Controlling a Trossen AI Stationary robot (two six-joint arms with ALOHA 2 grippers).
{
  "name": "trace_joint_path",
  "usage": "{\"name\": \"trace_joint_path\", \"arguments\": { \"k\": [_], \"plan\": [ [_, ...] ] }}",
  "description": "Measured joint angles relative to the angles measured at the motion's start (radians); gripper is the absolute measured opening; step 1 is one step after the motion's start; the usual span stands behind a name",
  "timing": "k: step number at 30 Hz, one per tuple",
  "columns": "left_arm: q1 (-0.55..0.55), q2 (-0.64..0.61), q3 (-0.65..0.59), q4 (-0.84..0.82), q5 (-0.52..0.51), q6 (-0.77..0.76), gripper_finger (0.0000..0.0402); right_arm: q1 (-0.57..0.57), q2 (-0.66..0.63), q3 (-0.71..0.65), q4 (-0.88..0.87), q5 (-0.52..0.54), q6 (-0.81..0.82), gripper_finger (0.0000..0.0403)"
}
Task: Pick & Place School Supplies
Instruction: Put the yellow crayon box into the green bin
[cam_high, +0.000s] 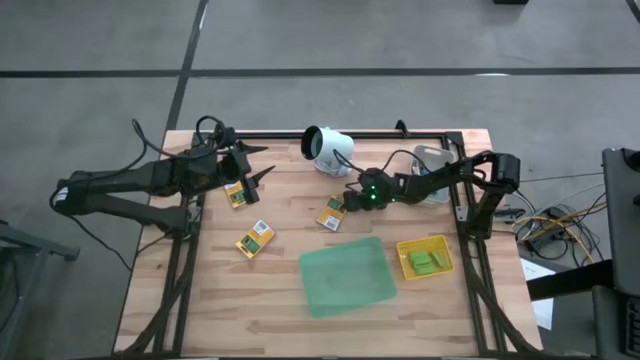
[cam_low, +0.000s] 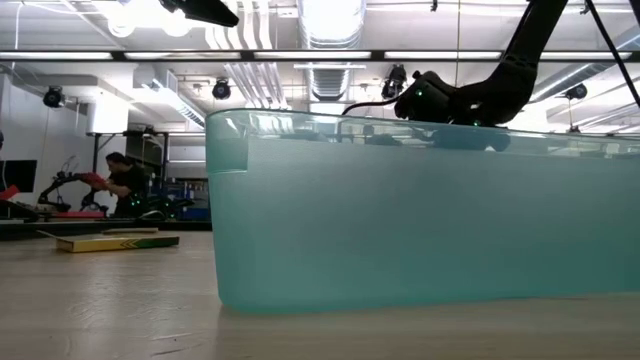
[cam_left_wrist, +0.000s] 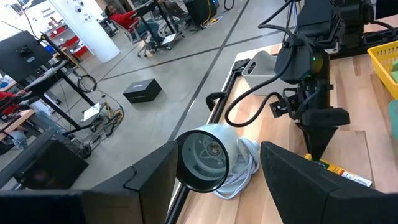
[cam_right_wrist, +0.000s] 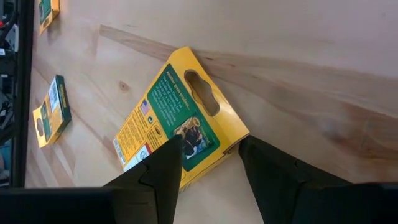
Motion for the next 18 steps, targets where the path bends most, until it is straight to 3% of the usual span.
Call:
{"name": "trace_joint_path", "arguments": {
  "k": [18],
  "plan": [
    [0.000,0.000,0.000,0.000,0.000,0.000,0.0236,0.000,0.001,0.002,0.022,0.051,0.034,0.0162]
  ]
}}
